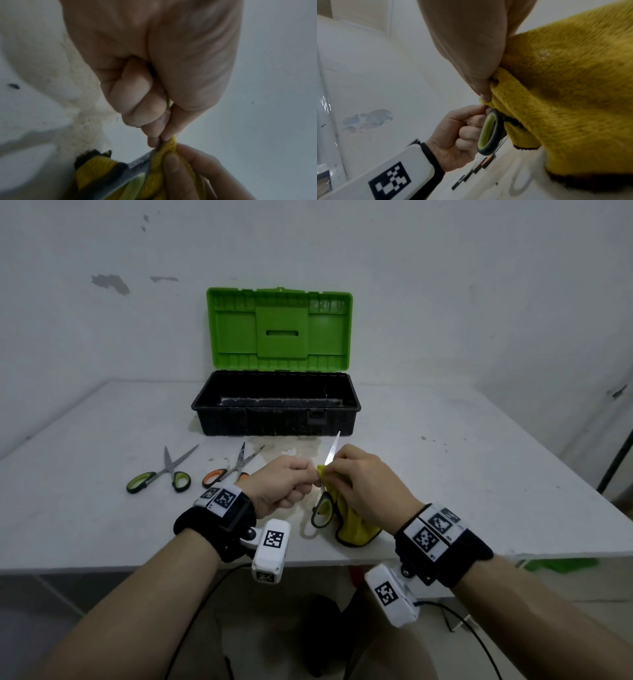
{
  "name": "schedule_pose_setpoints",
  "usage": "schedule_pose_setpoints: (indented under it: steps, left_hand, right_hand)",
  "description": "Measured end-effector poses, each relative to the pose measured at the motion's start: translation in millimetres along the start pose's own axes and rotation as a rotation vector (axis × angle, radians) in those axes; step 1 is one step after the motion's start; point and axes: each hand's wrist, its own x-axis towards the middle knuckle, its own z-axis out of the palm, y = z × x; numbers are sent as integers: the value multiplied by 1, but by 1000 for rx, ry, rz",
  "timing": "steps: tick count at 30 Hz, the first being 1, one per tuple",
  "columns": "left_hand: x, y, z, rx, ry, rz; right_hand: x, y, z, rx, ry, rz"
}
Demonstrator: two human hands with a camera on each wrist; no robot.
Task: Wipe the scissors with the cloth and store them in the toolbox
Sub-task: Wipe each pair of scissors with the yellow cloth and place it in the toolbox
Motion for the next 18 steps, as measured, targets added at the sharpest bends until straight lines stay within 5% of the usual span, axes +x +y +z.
schedule_pose_setpoints:
  steps: [4,13,18]
  left_hand:
    - [-1,-3,-2,7,21,-3]
    - [4,3,4,61,60,22]
    - [4,1,5,-93,62,-101]
  right_hand:
    - [-7,-3,-9,1,-140,-53]
    - [-12,-11,-7,-99,-215,-113]
    - [-10,-4,-15,-19,-85,-36]
